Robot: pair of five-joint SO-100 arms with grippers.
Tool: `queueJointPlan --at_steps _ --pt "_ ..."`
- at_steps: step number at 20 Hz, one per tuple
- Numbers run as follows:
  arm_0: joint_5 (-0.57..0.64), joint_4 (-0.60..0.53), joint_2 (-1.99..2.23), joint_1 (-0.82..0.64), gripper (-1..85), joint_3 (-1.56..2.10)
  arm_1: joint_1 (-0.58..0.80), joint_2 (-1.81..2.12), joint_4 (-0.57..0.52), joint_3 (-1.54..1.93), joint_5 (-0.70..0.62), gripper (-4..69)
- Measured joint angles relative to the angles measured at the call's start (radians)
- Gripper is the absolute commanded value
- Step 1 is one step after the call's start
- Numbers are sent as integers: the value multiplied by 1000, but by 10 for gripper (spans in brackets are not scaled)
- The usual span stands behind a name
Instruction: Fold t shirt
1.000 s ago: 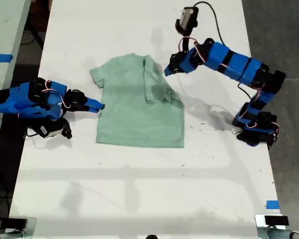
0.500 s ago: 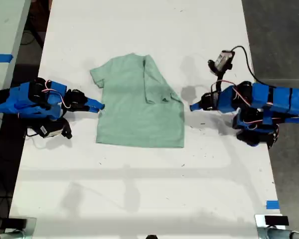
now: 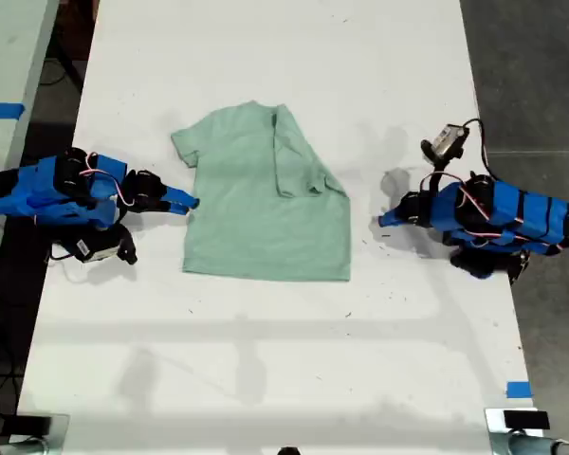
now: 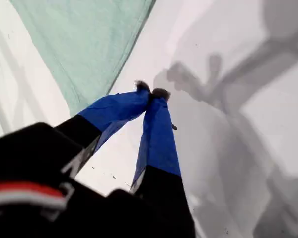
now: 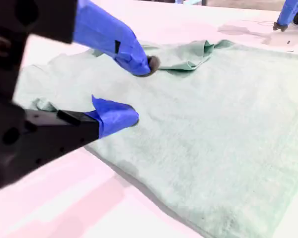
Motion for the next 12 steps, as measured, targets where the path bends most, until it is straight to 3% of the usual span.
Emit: queueJointPlan --at_steps 12 --pt "0 0 0 0 131 0 -2 0 0 2 9 15"
